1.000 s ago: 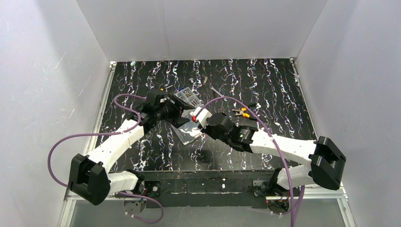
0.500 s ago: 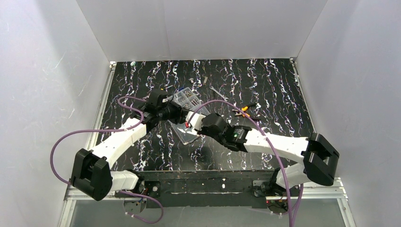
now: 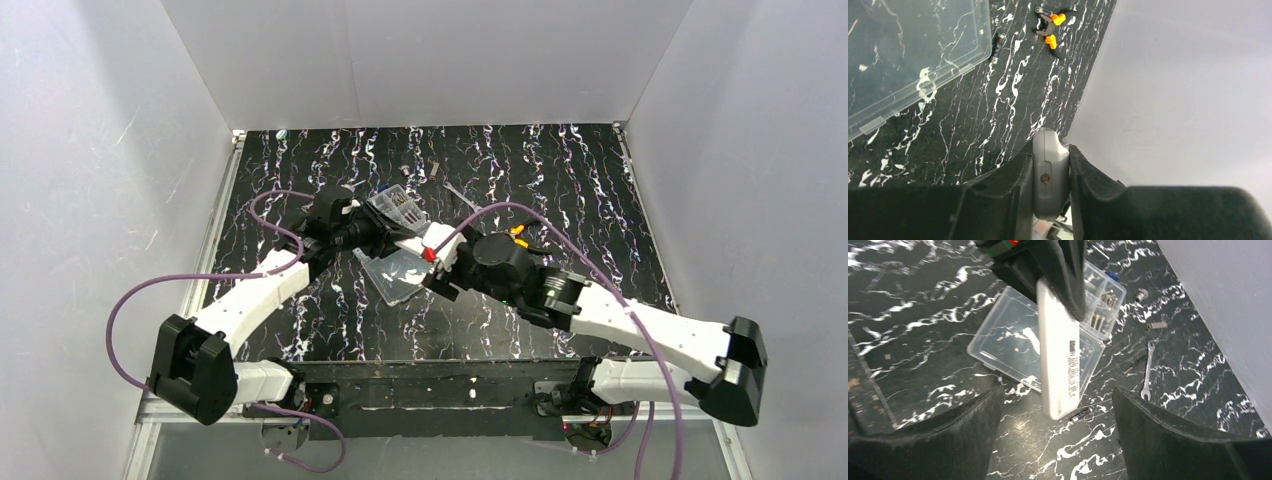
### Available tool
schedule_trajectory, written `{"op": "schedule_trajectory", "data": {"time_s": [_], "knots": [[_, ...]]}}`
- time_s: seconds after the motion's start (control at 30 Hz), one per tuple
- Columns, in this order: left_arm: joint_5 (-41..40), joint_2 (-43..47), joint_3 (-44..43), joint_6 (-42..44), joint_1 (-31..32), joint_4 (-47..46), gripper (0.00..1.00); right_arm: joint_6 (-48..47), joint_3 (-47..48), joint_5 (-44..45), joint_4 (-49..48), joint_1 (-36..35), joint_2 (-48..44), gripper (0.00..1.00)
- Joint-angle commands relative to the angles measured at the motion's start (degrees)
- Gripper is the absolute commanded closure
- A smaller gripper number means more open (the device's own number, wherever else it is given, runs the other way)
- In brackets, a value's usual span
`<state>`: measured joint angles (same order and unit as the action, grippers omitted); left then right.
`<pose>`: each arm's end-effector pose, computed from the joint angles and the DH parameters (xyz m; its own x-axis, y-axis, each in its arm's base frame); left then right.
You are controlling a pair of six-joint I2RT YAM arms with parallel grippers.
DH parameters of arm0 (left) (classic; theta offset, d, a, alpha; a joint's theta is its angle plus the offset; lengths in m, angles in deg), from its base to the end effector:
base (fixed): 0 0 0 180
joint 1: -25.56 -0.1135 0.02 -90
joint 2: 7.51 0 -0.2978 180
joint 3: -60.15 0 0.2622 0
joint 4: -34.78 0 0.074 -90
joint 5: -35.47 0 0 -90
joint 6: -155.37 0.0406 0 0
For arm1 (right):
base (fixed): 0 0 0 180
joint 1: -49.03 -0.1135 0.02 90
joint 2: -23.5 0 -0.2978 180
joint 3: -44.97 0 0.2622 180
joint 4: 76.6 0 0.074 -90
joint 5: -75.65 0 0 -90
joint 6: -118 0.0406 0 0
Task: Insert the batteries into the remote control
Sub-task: Adjust the remote control.
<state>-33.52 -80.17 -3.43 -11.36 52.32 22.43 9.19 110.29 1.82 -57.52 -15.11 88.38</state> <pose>0.2630 -0.1489 0.3628 -0.7085 -0.6603 -0.2491 0.2194 0.1293 -0.9670 0.1248 0.2316 0.3490 0.1096 -0.4839 -0.8682 -0.7541 0.5286 -0.3898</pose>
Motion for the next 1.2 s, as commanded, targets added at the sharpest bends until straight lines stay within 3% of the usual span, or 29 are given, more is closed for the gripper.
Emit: {"op": "schedule_trajectory", "data": {"time_s": [0.0,0.23,0.5,0.7,1.0,1.17], "knots": [[4.1,3.1,-4.2,11.2,0.2,-0.8,1.00,0.8,2.3,-10.2,5.2,1.9,-6.5,0.13],[8.0,8.2,-5.9,27.5,0.2,2.4,1.00,2.7,3.5,-29.5,7.4,14.8,-13.7,0.09],[16.6,8.3,-5.2,29.0,0.5,-5.6,1.00,4.1,6.2,-37.6,9.4,16.5,-10.8,0.04],[18.3,7.3,-5.5,27.0,1.0,-9.1,1.00,6.6,5.2,-37.0,5.5,16.5,-8.3,0.04],[18.6,6.4,-5.6,25.0,2.0,-12.0,1.00,8.9,0.7,-29.3,-1.3,16.4,-6.5,0.04],[17.8,6.5,-5.8,24.5,2.1,-11.4,1.00,8.9,-0.3,-29.8,-0.7,16.4,-4.7,0.13]]}}
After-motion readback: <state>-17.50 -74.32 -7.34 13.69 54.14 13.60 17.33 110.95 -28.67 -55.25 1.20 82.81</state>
